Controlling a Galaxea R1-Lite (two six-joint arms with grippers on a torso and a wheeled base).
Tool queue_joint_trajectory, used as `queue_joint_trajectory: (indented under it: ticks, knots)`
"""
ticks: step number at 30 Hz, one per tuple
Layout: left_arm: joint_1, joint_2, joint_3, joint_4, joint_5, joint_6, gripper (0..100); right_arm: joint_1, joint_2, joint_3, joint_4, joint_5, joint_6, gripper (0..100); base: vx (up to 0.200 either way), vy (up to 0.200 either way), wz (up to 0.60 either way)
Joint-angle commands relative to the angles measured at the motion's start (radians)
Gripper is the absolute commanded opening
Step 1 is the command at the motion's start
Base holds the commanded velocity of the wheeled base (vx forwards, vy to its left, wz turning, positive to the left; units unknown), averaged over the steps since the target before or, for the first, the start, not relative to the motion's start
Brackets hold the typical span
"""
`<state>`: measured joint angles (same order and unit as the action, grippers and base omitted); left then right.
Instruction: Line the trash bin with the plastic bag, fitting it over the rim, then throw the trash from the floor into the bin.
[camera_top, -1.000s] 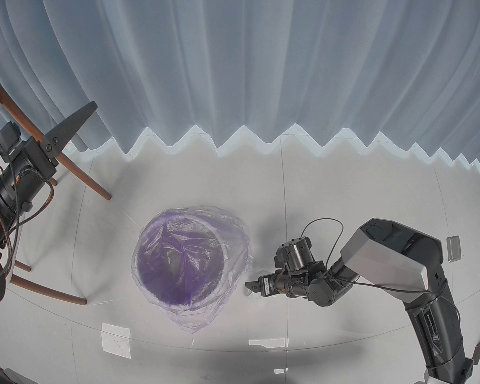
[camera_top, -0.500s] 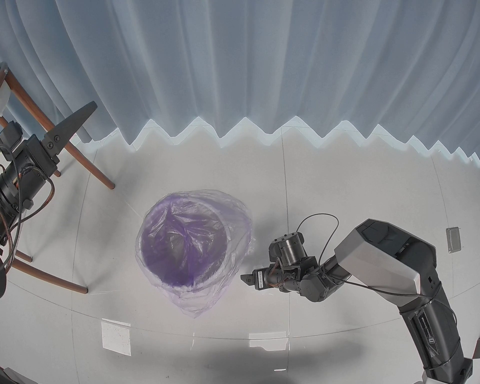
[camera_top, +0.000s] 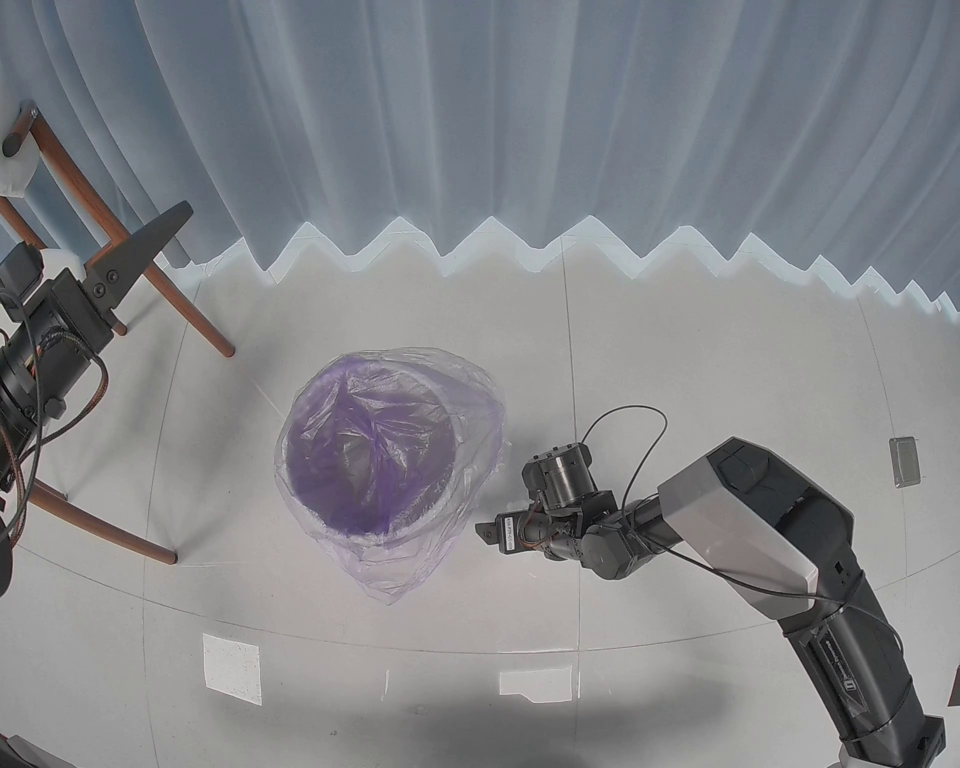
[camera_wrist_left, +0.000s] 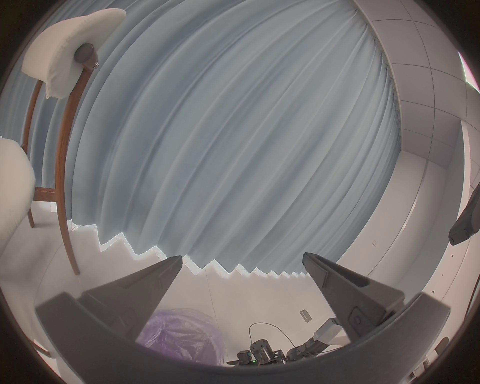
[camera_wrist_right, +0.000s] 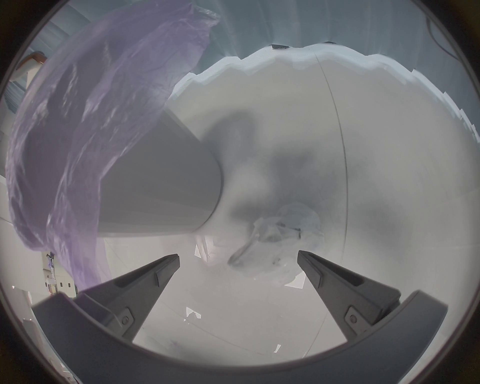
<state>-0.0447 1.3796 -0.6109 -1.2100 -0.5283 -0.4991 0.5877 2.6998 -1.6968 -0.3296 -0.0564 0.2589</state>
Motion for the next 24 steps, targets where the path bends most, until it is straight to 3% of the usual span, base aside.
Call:
queue_joint_trajectory:
  ticks: [1, 9, 10, 24]
  knots:
    - [0.002, -0.004, -0.001, 0.001, 0.001, 0.001, 100, -0.014, 0.074, -0.152, 0.106, -0.031, 0.003, 100, 0.000, 0.000, 0.00]
    - [0.000, -0.001, 0.003, 0.006, 0.001, 0.001, 100, -0.015, 0.081, -0.196, 0.164, -0.033, 0.002, 100, 0.000, 0.000, 0.00]
    - [0.000, -0.002, 0.005, 0.006, 0.001, 0.001, 100, -0.015, 0.081, -0.201, 0.172, -0.031, 0.002, 0, 0.000, 0.000, 0.00]
    - [0.000, -0.001, 0.005, 0.006, 0.001, 0.001, 100, -0.015, 0.081, -0.213, 0.233, -0.042, 0.046, 0, 0.000, 0.000, 0.00]
